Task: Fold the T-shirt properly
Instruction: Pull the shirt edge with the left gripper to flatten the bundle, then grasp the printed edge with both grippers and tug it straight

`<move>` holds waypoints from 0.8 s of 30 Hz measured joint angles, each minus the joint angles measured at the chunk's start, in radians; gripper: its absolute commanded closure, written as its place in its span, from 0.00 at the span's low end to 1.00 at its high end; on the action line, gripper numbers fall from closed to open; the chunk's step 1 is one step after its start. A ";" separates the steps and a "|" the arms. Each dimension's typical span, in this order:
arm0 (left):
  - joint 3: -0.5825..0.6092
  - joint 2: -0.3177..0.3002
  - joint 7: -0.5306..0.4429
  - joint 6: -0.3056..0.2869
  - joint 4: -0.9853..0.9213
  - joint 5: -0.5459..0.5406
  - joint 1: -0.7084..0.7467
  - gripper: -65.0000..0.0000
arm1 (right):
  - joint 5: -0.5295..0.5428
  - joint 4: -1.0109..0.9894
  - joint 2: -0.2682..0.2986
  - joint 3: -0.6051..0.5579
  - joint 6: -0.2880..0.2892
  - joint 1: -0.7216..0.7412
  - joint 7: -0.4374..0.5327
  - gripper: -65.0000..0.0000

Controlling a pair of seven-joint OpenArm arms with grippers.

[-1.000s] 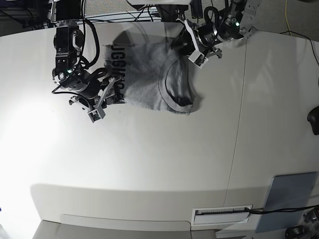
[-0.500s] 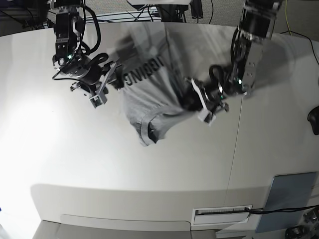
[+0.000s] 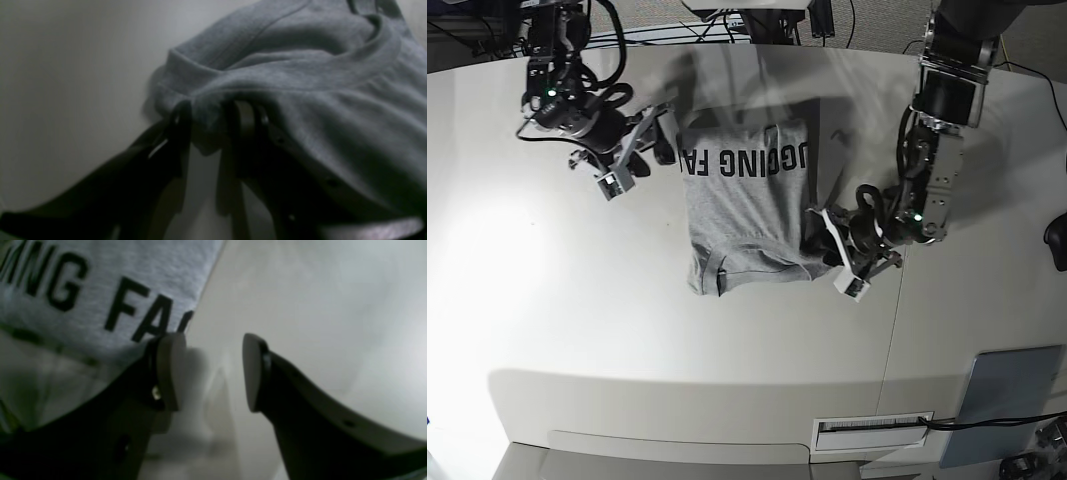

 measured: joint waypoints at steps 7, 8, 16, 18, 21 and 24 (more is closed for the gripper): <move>-0.038 -0.109 0.070 -0.005 0.226 -0.076 0.115 0.69 | 0.116 0.000 0.047 0.171 0.078 -0.013 -0.006 0.59; -0.047 -0.126 0.062 -0.005 0.263 -0.076 0.152 0.69 | 0.115 0.000 0.063 0.187 0.077 -0.021 -0.006 0.59; -0.068 -0.171 -0.035 -0.082 0.456 -0.087 0.433 0.69 | 0.115 0.000 0.159 0.195 0.077 -0.062 0.009 0.59; -0.068 -0.174 -0.054 -0.081 0.455 -0.083 0.489 0.69 | 0.126 0.000 0.157 0.166 0.078 -0.062 0.010 0.59; -0.069 -0.174 -0.107 -0.082 0.455 -0.084 0.563 0.69 | 0.124 0.001 0.158 0.105 0.077 -0.062 0.013 0.59; -0.068 -0.173 -0.115 -0.112 0.455 -0.086 0.604 0.69 | 0.123 0.001 0.158 0.027 0.077 -0.061 0.014 0.59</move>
